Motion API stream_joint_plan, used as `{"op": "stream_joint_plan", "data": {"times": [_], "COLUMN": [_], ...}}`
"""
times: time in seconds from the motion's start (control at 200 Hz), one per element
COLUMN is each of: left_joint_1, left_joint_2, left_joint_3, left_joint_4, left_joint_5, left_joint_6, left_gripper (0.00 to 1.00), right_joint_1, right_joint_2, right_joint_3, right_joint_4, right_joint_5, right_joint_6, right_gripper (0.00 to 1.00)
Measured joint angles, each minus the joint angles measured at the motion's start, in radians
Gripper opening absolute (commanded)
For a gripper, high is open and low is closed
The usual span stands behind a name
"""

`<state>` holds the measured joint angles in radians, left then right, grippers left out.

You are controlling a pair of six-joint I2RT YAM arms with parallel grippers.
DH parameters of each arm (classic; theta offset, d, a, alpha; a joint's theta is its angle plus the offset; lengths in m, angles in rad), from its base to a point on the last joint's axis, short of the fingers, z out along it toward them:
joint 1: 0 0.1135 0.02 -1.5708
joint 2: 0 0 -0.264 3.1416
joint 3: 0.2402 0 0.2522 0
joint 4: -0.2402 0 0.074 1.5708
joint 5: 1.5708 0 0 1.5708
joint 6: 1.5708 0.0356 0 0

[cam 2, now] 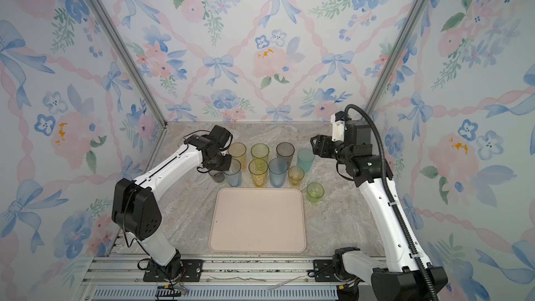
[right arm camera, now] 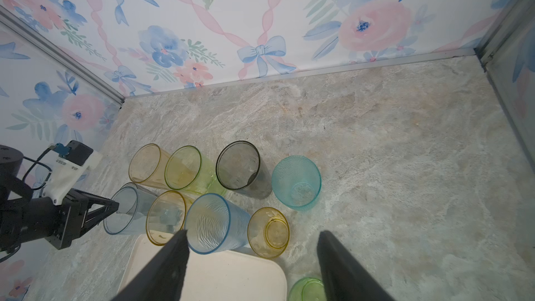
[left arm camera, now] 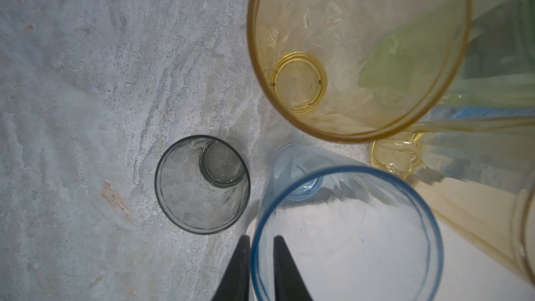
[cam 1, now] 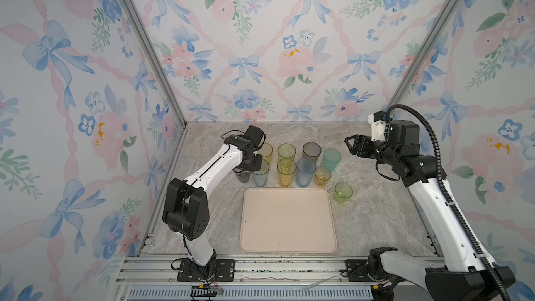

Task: Place the glasses into the tray
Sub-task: Pick up the glass from the center of the table.

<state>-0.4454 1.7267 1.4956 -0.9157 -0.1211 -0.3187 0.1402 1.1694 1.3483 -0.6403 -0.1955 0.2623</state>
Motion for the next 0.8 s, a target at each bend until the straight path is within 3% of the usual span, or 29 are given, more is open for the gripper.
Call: {"op": "stream_joint_plan", "data": {"times": [0.8], "left_joint_1": [0.000], "left_joint_2": [0.023], "left_joint_3": [0.025], "left_joint_4": [-0.007], "left_joint_5": [0.014], "left_joint_6": [0.002], "left_gripper": [0.03], "right_joint_1": [-0.047], "right_joint_2": [0.000], "right_joint_3": [-0.010], "right_joint_4": [0.000], "right_joint_5": [-0.037], "right_joint_6": [0.000], "right_gripper": [0.73]}}
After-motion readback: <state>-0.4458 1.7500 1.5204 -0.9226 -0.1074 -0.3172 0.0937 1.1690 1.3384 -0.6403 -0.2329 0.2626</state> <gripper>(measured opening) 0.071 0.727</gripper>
